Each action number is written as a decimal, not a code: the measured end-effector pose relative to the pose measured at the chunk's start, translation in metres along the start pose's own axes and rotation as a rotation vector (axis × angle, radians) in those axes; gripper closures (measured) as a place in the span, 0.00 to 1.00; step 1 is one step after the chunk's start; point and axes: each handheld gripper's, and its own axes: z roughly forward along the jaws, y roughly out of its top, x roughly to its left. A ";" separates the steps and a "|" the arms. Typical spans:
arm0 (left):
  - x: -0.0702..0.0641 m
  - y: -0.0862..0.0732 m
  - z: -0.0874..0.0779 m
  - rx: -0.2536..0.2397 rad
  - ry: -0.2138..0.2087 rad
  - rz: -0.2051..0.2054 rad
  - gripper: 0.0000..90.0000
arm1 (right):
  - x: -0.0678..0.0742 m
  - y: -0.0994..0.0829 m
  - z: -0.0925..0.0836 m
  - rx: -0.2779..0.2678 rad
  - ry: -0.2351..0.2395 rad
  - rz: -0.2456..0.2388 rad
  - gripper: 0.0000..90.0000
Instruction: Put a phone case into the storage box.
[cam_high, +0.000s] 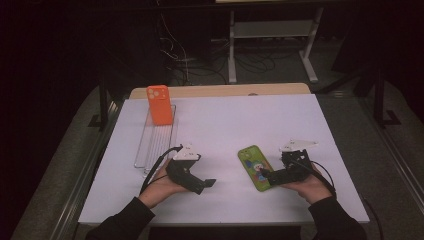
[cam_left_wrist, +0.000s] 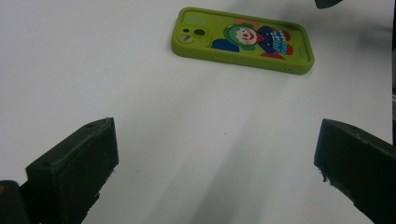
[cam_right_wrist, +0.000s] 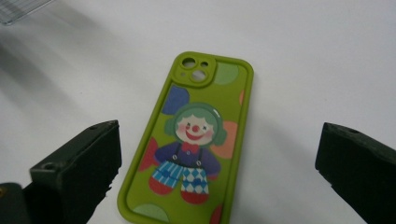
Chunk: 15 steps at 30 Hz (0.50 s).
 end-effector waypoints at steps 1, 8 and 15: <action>0.000 0.000 0.000 -0.003 0.001 -0.006 0.00 | 0.002 0.003 0.001 0.006 0.004 -0.002 0.00; 0.000 0.000 0.000 -0.009 0.000 -0.010 0.00 | 0.006 0.020 0.014 0.032 0.013 -0.008 0.00; 0.000 0.000 -0.001 -0.006 0.000 -0.014 0.00 | 0.006 0.033 0.029 0.057 0.005 0.012 0.00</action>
